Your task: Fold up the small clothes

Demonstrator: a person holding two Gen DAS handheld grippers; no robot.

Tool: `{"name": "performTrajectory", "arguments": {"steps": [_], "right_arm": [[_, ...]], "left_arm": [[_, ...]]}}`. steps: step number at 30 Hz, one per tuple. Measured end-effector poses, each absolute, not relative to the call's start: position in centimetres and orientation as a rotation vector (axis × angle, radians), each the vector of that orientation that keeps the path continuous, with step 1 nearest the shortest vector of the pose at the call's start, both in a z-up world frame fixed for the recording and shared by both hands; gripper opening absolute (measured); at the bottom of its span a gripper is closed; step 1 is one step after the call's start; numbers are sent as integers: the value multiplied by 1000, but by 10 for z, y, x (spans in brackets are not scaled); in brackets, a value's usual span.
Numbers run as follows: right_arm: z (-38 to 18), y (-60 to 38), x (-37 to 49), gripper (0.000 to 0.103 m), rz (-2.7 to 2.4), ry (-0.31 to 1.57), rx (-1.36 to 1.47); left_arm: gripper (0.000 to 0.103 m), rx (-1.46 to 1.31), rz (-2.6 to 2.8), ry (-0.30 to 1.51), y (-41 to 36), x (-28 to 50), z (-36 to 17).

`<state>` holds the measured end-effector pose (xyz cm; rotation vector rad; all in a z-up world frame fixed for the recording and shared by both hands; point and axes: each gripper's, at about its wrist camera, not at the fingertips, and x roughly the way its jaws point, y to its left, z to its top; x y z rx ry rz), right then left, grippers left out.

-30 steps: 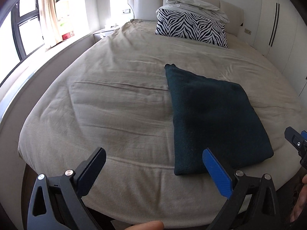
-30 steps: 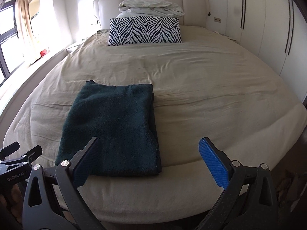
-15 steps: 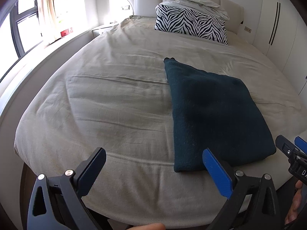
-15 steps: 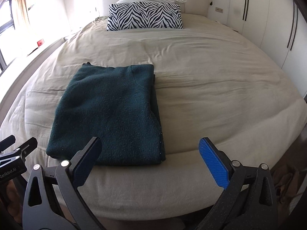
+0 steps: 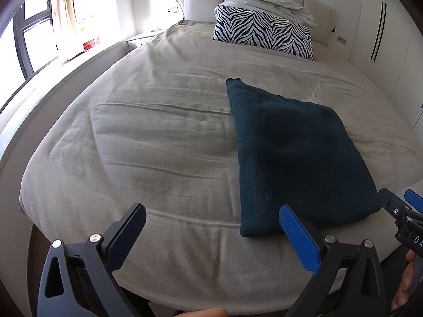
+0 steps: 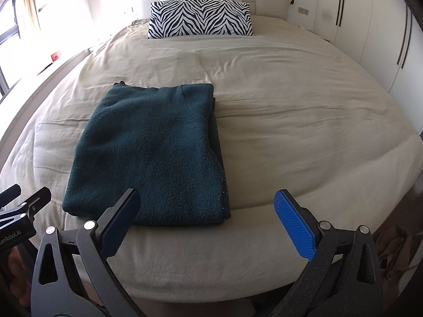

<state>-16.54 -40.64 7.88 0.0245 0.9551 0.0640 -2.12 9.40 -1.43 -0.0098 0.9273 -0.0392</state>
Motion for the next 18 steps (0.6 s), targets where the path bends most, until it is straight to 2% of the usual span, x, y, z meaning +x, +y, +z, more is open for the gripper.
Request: {"name": "performTrajectory", "arguments": {"steps": [18], "right_arm": [[75,-401,-165,103,65,965,24]], "left_arm": [[103,-14,-42,930,96,-20,-16]]}}
